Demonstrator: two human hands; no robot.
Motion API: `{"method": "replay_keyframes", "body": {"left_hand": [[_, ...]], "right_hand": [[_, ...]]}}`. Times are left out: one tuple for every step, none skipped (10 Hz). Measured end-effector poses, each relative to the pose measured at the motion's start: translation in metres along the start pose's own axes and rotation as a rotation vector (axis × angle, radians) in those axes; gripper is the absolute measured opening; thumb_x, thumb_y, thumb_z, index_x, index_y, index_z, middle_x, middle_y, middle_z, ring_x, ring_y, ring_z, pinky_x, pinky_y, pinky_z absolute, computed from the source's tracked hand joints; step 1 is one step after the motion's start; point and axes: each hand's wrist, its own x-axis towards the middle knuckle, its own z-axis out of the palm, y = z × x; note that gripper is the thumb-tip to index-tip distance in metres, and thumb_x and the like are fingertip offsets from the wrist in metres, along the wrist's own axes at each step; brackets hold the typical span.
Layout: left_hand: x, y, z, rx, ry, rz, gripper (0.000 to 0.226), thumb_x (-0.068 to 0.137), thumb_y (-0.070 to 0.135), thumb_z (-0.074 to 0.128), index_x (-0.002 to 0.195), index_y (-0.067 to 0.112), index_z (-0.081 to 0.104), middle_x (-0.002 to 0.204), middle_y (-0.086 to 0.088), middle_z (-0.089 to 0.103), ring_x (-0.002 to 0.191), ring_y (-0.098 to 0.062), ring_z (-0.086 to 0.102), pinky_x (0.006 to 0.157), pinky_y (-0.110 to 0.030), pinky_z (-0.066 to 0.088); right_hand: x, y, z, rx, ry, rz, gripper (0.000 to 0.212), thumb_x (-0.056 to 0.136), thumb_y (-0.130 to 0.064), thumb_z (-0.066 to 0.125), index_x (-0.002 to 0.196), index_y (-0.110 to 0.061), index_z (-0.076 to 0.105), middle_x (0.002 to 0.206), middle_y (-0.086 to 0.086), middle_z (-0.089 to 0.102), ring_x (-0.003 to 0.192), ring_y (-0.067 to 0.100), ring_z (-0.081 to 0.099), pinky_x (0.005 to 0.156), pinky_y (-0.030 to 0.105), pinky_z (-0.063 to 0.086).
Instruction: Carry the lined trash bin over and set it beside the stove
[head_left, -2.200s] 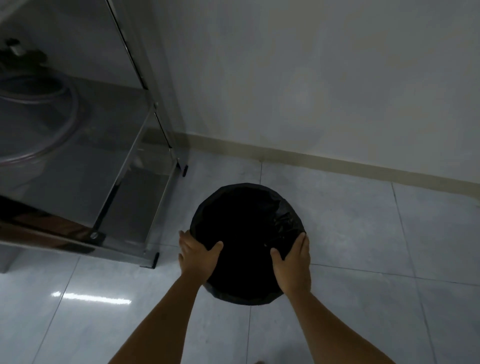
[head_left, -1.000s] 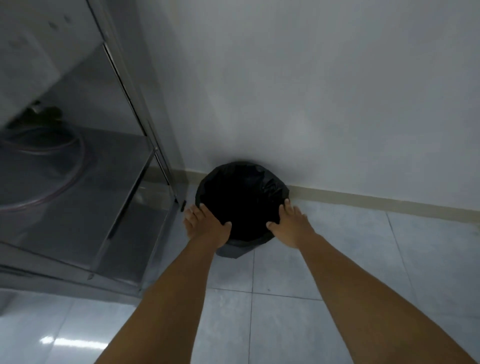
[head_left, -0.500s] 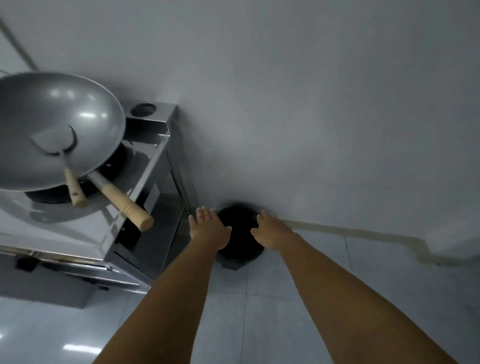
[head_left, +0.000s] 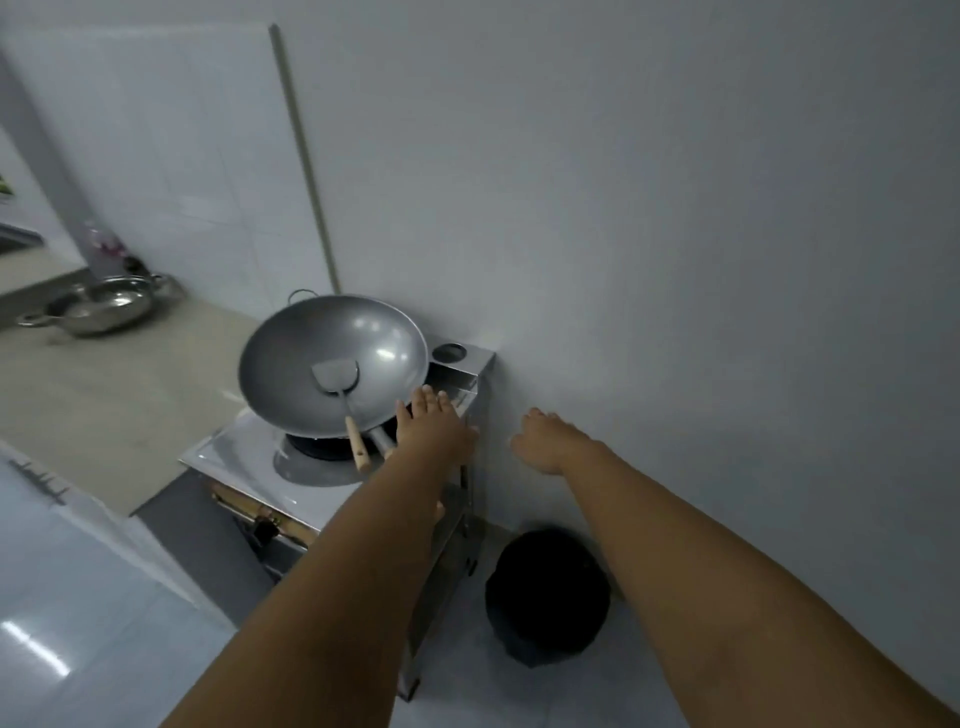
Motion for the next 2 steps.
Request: {"method": "replay_keyframes", "body": {"left_hand": [[-0.01,-0.037,-0.036,-0.028,0.08,-0.065,0.079,0.102,0.049,0.024,0.16,0.002,-0.001,0.168,-0.018,-0.007,0.156,-0.031,-0.01,0.123,-0.05,-0.004],[-0.016,-0.072,-0.063,-0.039,0.115,-0.139,0.08,0.102,0.051,0.024,0.161,0.002,-0.001,0.168,-0.016,-0.008,0.156,-0.03,-0.011,0.123,-0.05,-0.005]], "right_hand": [[0.011,-0.05,-0.029,-0.032,0.069,-0.098,0.063,0.098,-0.036,0.034,0.153,-0.006,0.025,0.164,0.011,0.016,0.149,0.035,0.02,0.12,0.049,0.023],[0.02,-0.097,-0.053,-0.031,0.114,-0.18,0.061,0.096,-0.035,0.033,0.151,-0.008,0.029,0.161,0.01,0.024,0.145,0.036,0.025,0.117,0.051,0.026]]}}
